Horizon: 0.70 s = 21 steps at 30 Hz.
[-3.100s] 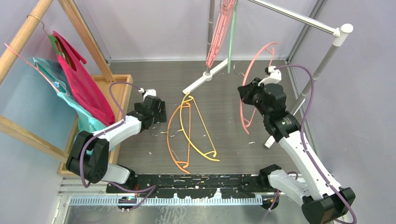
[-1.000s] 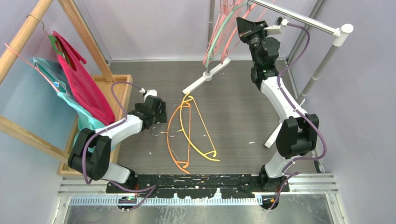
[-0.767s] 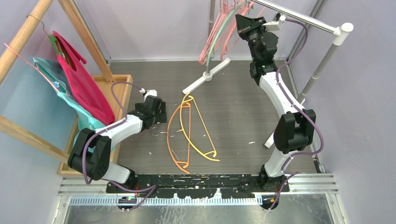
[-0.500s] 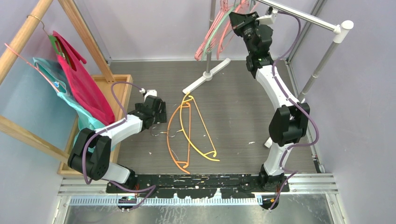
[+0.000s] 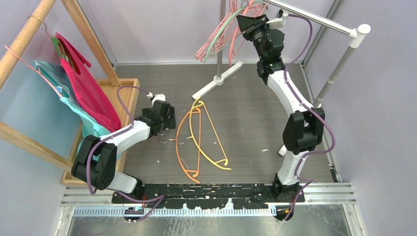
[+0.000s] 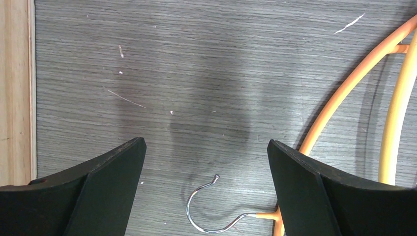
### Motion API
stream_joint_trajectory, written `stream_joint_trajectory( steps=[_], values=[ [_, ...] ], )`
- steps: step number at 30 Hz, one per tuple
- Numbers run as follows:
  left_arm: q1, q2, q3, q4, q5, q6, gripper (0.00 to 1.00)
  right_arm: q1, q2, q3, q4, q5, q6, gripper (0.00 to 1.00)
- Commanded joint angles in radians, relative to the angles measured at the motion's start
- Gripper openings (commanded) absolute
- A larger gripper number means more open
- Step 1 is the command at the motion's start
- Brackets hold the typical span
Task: Organize the hangers
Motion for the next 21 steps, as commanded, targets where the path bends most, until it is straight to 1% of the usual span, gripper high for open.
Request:
stream_joint_trajectory(
  steps=[1, 2, 8, 11, 15, 21],
  values=[
    [0.0, -0.009, 0.032, 0.028, -0.021, 0.007, 0.98, -0.006, -0.07, -0.095, -0.025, 0.016, -0.005, 0.28],
    [0.0, -0.011, 0.033, 0.028, -0.022, 0.007, 0.98, -0.004, -0.089, -0.115, -0.018, 0.024, -0.009, 0.33],
    [0.0, -0.015, 0.032, 0.029, -0.018, 0.007, 0.98, -0.005, -0.239, -0.24, -0.023, 0.098, -0.063, 0.5],
    [0.0, -0.013, 0.032, 0.029, -0.017, 0.005, 0.98, -0.005, -0.32, -0.318, -0.017, 0.123, -0.091, 0.56],
    [0.001, -0.01, 0.031, 0.029, -0.014, 0.005, 0.98, -0.005, -0.431, -0.426, -0.018, 0.158, -0.144, 0.68],
    [0.0, -0.01, 0.03, 0.031, -0.015, 0.005, 0.98, 0.002, -0.587, -0.567, -0.035, 0.154, -0.221, 0.7]
  ],
)
